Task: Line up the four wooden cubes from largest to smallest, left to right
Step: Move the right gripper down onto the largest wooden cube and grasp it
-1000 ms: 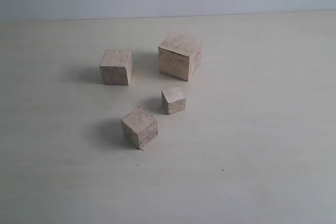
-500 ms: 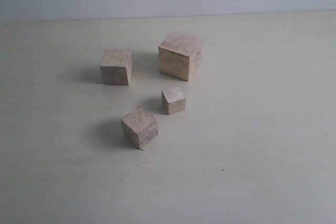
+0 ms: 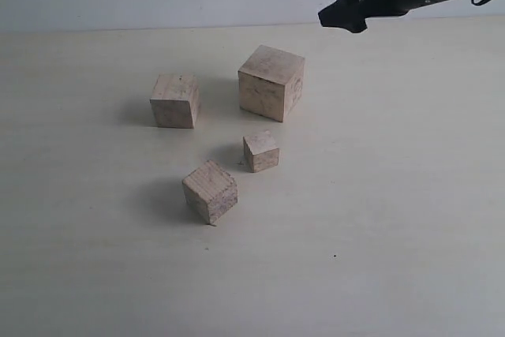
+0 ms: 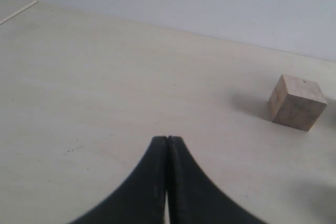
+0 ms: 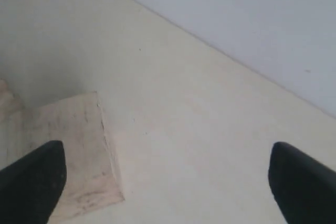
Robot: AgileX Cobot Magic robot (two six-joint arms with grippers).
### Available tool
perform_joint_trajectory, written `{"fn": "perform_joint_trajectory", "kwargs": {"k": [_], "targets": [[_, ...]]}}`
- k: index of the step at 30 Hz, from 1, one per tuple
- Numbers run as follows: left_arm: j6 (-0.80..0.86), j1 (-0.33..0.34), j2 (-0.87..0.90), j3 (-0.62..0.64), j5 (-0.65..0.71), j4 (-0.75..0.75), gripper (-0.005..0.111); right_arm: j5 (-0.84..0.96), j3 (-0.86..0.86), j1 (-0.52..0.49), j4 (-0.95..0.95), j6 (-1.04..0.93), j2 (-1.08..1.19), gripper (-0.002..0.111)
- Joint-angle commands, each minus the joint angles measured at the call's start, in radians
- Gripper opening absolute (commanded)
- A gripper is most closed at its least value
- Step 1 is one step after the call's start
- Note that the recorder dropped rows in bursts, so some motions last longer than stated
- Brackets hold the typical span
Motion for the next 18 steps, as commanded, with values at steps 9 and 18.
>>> {"fn": "perform_joint_trajectory", "kwargs": {"k": [9, 18], "targets": [[0.000, 0.001, -0.005, 0.002, -0.007, 0.004, 0.000, 0.039, -0.006, 0.131, 0.241, -0.424, 0.050, 0.104], [0.000, 0.001, -0.005, 0.002, -0.007, 0.004, 0.000, 0.013, -0.053, 0.187, 0.239, -0.446, 0.147, 0.104]]}}
